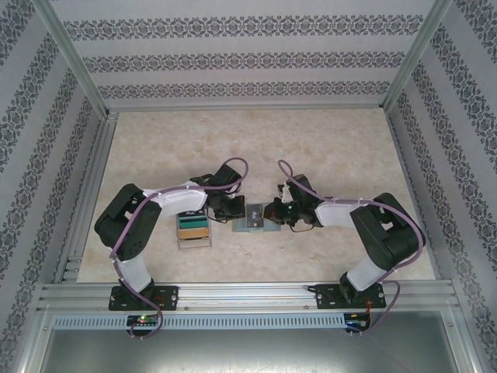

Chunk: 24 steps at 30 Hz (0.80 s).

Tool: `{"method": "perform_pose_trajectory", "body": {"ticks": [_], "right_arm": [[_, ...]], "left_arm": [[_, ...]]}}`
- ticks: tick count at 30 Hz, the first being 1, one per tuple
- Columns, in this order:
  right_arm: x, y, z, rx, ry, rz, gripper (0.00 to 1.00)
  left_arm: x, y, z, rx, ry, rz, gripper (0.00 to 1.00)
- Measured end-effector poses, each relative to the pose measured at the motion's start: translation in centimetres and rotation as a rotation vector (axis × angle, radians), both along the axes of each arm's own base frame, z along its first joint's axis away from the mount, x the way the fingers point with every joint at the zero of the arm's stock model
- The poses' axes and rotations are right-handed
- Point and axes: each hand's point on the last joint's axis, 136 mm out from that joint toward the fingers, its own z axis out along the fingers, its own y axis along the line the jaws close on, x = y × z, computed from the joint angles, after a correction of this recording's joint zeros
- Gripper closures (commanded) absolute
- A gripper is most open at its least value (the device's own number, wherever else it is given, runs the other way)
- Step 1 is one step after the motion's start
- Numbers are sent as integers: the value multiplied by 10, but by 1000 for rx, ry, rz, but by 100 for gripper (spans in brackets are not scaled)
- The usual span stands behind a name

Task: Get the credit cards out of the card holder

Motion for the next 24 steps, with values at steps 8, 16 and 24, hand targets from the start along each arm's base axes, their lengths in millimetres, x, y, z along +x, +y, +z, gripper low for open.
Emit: {"method": "perform_pose_trajectory", "body": {"ticks": [8, 16, 24], "right_arm": [[-1, -21, 10, 6, -21, -44, 100], [2, -38, 51, 51, -125, -77, 100], [0, -35, 89, 121, -214, -58, 100]], "left_arm": [[1, 2, 0, 1, 2, 1, 89], [4, -3, 18, -38, -6, 2, 46], [21, -30, 74, -264, -62, 45, 46]]}}
